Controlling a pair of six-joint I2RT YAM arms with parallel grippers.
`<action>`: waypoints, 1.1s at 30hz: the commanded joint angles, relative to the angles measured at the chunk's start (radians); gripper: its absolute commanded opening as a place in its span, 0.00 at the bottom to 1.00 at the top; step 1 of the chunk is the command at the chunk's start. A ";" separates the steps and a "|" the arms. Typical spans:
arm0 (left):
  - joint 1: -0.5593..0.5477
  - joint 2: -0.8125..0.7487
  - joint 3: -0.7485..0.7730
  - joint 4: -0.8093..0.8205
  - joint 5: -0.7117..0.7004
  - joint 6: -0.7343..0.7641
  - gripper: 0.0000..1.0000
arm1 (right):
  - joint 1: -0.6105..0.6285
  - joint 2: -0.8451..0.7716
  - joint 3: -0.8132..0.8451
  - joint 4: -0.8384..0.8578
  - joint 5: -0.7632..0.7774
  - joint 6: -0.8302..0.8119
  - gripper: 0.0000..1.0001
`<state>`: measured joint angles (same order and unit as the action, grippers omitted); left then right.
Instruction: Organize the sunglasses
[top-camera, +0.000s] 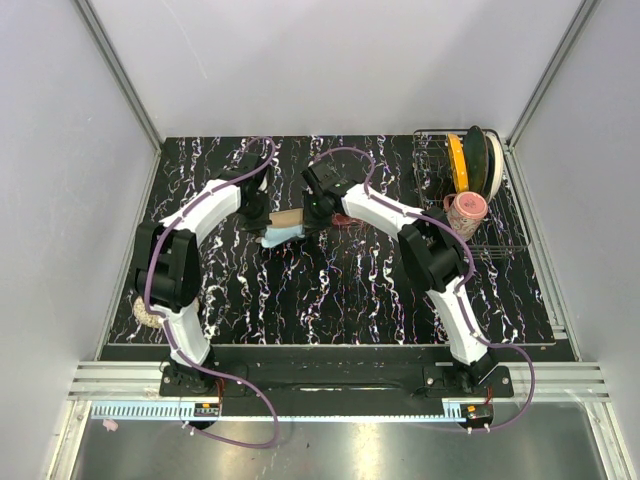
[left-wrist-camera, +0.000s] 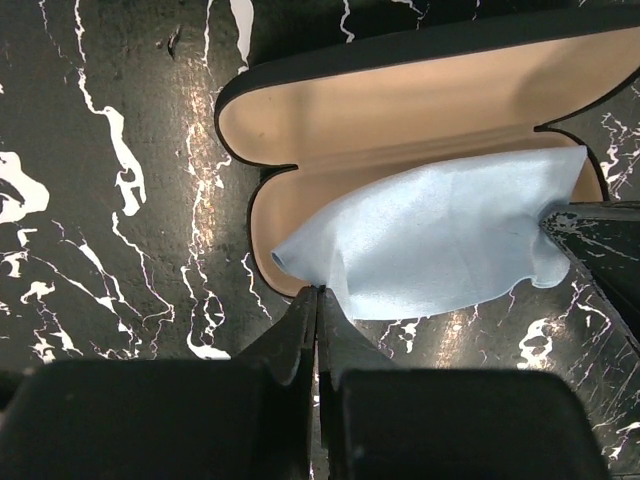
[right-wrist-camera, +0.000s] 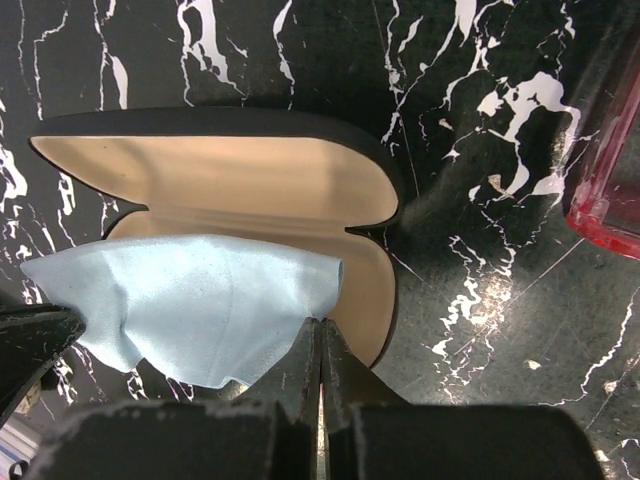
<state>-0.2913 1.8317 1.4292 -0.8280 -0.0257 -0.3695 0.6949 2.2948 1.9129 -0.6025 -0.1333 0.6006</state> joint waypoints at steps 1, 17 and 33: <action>0.006 0.018 -0.010 0.030 0.015 0.018 0.00 | 0.008 0.017 0.043 -0.016 0.029 -0.025 0.00; 0.006 0.026 -0.105 0.096 0.001 0.035 0.00 | 0.009 -0.035 -0.123 0.092 0.004 -0.042 0.00; 0.006 0.044 -0.095 0.174 -0.065 0.057 0.00 | 0.008 -0.086 -0.226 0.190 0.024 -0.025 0.00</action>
<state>-0.2893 1.8832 1.3262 -0.7193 -0.0460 -0.3298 0.6956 2.2562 1.7119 -0.4282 -0.1333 0.5816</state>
